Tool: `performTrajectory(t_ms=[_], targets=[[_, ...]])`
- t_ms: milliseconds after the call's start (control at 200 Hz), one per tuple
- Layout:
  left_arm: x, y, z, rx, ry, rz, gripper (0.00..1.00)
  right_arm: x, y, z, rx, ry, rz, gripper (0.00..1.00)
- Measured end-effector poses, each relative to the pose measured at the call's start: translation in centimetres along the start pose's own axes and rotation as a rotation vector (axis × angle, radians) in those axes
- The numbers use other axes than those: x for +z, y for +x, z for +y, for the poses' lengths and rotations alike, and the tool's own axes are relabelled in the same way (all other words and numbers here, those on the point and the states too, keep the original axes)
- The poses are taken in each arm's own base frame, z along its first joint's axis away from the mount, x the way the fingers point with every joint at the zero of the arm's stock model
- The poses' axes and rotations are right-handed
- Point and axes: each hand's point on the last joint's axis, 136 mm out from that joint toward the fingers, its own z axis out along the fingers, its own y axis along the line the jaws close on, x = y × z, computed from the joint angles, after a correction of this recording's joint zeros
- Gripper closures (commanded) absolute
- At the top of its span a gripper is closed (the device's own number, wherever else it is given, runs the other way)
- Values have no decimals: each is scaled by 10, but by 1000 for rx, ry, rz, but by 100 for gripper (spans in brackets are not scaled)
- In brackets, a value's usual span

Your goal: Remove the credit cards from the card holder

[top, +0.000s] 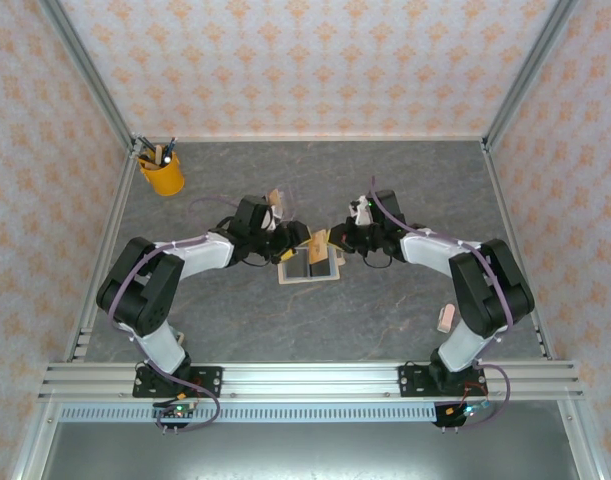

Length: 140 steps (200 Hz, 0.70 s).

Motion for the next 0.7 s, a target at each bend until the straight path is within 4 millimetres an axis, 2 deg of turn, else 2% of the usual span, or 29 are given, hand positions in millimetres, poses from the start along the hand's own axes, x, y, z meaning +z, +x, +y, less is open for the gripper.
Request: performTrajectory(t_ms=[250, 430, 505, 701], targets=[[-1, 0, -30, 8, 154, 15, 25, -1, 0, 14, 13, -77, 12, 100], [-3, -1, -41, 18, 204, 19, 27, -4, -3, 16, 41, -109, 7, 100], [-3, -1, -42, 17, 212, 16, 35, -4, -5, 17, 44, -115, 2, 100], [-3, -1, -36, -3, 211, 14, 64, -5, -6, 18, 42, -120, -4, 100]])
